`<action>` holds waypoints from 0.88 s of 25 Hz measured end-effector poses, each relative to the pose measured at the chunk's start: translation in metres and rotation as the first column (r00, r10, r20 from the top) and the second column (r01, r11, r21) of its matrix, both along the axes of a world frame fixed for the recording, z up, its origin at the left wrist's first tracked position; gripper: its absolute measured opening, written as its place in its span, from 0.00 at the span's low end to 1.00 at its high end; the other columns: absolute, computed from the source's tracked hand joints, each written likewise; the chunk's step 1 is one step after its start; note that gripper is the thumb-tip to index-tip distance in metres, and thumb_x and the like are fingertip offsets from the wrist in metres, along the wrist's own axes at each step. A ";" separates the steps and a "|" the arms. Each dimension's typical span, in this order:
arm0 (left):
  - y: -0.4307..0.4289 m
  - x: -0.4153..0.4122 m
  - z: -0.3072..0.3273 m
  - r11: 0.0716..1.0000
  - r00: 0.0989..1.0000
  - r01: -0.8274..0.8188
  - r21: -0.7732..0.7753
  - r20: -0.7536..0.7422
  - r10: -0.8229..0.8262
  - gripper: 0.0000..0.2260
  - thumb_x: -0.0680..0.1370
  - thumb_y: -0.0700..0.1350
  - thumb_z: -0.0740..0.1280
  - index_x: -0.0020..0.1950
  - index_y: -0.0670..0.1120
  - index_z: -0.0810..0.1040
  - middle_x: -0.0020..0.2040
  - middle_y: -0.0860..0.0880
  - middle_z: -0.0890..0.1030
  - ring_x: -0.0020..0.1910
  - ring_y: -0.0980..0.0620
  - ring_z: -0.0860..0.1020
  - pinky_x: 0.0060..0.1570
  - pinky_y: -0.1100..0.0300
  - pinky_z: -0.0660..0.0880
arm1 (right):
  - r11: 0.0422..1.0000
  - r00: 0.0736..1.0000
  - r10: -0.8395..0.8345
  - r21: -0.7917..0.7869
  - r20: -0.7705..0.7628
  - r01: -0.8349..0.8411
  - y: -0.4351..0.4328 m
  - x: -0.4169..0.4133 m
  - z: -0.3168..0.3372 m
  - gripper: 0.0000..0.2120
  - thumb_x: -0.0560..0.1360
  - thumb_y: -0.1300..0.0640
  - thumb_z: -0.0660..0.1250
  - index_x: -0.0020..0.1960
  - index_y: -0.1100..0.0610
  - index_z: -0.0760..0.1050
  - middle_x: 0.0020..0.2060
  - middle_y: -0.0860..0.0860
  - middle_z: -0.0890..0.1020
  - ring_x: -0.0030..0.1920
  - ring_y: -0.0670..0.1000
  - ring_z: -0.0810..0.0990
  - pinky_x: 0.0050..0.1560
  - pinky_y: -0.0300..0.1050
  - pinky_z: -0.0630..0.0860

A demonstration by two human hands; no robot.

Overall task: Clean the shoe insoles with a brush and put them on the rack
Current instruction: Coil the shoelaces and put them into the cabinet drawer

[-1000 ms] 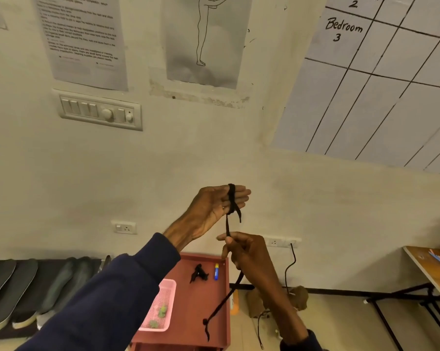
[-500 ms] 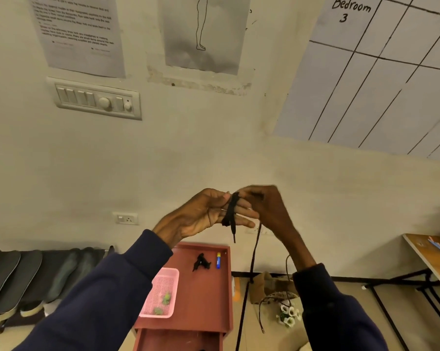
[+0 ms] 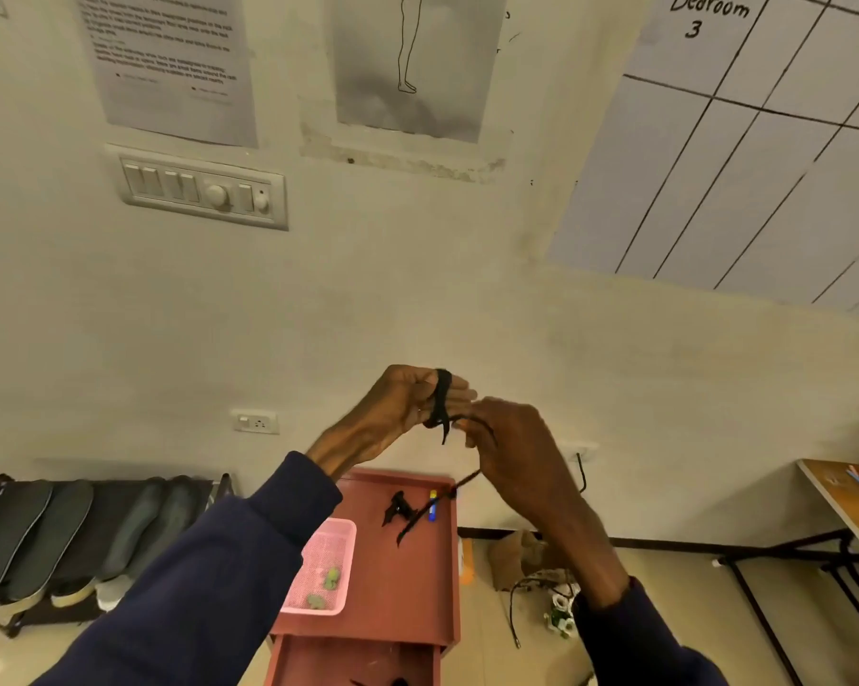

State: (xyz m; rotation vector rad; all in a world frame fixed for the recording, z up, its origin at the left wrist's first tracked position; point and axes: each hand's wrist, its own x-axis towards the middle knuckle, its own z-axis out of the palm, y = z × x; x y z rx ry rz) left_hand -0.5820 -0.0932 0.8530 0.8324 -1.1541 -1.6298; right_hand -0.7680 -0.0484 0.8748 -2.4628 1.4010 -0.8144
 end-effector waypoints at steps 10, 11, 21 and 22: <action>0.025 0.023 0.012 0.927 0.920 0.369 -0.064 -0.118 -0.375 0.21 0.84 0.42 0.57 0.70 0.27 0.70 0.66 0.25 0.74 0.66 0.25 0.74 0.70 0.35 0.69 | 0.975 0.896 0.008 0.196 0.444 -0.106 -0.034 -0.001 -0.011 0.13 0.78 0.72 0.64 0.48 0.60 0.85 0.39 0.50 0.86 0.41 0.46 0.84 0.46 0.43 0.80; 0.026 0.025 0.012 0.932 0.918 0.356 -0.073 -0.157 -0.363 0.21 0.84 0.41 0.56 0.70 0.26 0.69 0.67 0.25 0.73 0.67 0.25 0.73 0.71 0.36 0.69 | 0.939 0.862 -0.035 0.312 0.506 -0.145 -0.027 -0.001 -0.017 0.13 0.78 0.72 0.63 0.46 0.61 0.85 0.36 0.52 0.85 0.38 0.48 0.83 0.43 0.45 0.79; 0.015 0.025 -0.004 0.996 0.969 0.060 0.059 -0.243 -0.044 0.23 0.79 0.41 0.62 0.71 0.29 0.69 0.69 0.30 0.74 0.68 0.31 0.75 0.70 0.37 0.70 | 0.990 0.987 0.133 0.029 0.086 -0.135 0.042 0.017 -0.039 0.04 0.80 0.62 0.68 0.52 0.57 0.81 0.44 0.52 0.83 0.43 0.50 0.82 0.43 0.52 0.82; 0.017 0.024 -0.007 0.996 0.982 0.053 0.075 -0.185 -0.038 0.24 0.79 0.42 0.63 0.71 0.29 0.70 0.69 0.31 0.75 0.67 0.32 0.76 0.69 0.39 0.72 | 0.986 0.991 0.133 -0.106 0.019 -0.131 0.037 0.013 -0.026 0.07 0.77 0.67 0.71 0.52 0.58 0.81 0.43 0.53 0.83 0.41 0.51 0.82 0.41 0.51 0.83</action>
